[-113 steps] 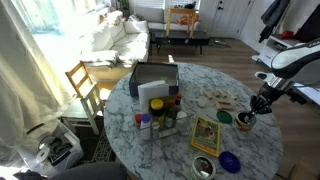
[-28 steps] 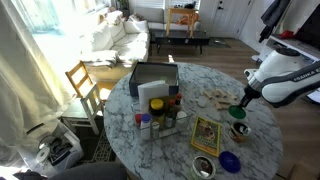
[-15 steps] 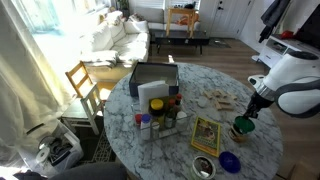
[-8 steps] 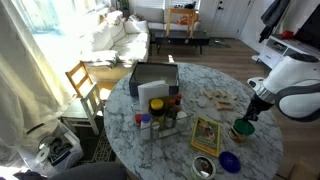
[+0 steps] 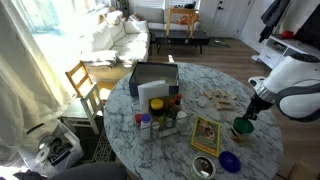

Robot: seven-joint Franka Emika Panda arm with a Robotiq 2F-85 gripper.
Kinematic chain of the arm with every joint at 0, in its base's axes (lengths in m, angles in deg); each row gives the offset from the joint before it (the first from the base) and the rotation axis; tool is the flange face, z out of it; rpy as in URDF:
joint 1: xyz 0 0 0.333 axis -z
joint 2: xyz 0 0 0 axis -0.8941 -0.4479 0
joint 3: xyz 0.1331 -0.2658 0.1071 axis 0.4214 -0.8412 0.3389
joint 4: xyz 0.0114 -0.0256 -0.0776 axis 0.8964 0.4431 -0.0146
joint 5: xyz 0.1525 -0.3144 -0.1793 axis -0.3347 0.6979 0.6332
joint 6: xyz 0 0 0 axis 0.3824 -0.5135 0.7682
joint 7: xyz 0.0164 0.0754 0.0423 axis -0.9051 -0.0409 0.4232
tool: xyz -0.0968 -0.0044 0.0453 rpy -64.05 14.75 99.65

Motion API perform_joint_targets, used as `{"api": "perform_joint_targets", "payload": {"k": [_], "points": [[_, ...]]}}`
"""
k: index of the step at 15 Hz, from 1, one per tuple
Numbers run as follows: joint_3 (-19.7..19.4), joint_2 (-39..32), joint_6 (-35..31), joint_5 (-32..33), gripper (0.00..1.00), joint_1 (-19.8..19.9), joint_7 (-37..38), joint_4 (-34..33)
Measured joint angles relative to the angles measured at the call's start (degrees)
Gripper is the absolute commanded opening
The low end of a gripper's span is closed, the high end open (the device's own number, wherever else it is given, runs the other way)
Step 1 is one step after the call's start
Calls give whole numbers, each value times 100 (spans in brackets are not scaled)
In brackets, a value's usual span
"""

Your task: Move the can to the left then put the lid on top

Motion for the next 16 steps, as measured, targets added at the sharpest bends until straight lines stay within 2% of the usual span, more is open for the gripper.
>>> {"api": "perform_joint_targets", "payload": {"k": [16], "points": [[-18, -252, -240, 36, 0, 0, 485, -4]]}}
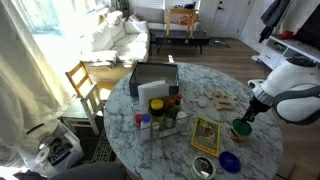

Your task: Move the can to the left then put the lid on top

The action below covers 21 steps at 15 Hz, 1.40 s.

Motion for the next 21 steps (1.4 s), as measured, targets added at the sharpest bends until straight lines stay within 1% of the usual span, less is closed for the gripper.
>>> {"api": "perform_joint_targets", "payload": {"k": [4, 5, 6, 7, 8, 10, 17, 18, 21], "points": [[-16, -47, -2, 86, 0, 2, 65, -4], [-25, -57, -3, 136, 7, 3, 98, -7], [-31, -68, -3, 179, 27, 7, 125, -9], [-34, -78, -3, 218, 32, 12, 153, -11], [-37, -87, -3, 258, 32, 14, 178, -12], [-37, -91, -3, 270, 44, 15, 185, -12], [-22, -24, -3, 260, 96, 3, 180, -21], [-22, 2, -3, 260, 99, 2, 180, -21], [-23, 159, 2, 259, 100, 2, 178, -21]]}}
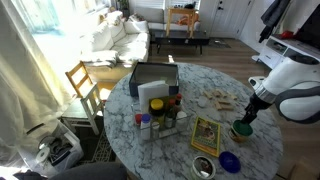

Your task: Move the can to the left then put the lid on top

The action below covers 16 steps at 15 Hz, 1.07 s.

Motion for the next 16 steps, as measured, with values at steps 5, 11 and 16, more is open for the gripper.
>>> {"api": "perform_joint_targets", "payload": {"k": [5, 11, 16], "points": [[-26, 678, 764, -439, 100, -81, -394, -53], [-261, 1629, 2874, -914, 100, -198, -825, -515], [-475, 1848, 3943, -1151, 100, -244, -1094, -923]]}}
